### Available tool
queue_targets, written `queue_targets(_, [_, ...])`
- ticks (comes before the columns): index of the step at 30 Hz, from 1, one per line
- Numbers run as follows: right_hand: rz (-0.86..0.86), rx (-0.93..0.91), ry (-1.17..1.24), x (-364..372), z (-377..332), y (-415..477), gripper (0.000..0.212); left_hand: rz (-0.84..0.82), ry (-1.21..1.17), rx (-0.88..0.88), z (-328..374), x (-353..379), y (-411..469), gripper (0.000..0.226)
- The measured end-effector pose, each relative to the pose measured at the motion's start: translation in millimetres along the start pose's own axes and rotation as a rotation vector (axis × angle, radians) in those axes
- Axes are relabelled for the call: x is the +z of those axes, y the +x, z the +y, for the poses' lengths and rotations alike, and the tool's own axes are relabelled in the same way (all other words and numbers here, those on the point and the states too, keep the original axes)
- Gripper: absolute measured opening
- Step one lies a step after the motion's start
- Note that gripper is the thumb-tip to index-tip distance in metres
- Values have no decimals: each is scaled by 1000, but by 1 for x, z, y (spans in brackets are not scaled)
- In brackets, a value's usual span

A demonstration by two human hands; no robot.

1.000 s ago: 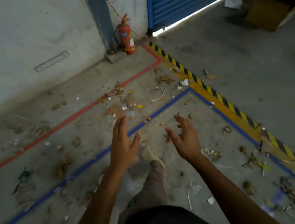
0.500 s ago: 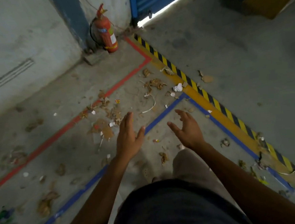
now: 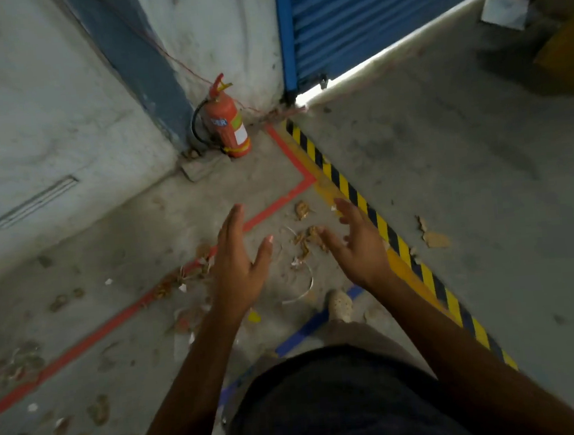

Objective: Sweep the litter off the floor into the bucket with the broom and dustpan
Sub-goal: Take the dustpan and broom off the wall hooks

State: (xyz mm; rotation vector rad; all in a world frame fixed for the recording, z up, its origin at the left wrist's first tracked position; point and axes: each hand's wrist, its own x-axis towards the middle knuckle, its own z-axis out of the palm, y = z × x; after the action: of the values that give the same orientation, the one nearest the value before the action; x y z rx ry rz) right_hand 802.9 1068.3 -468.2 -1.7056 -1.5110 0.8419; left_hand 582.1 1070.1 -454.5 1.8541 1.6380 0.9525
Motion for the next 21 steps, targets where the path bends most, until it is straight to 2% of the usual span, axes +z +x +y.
queue_targets(5, [-41,-179,20,-34,-48,136,73,140,73,139,35,-6,131,71])
queue_targets(11, [17,-371,47,-45,-114,294,72,251,163,160,35,-35,285,72])
queue_targets(21, [192,-713,107,-40,-283,560,74,440,254,400,60,-156,578,74])
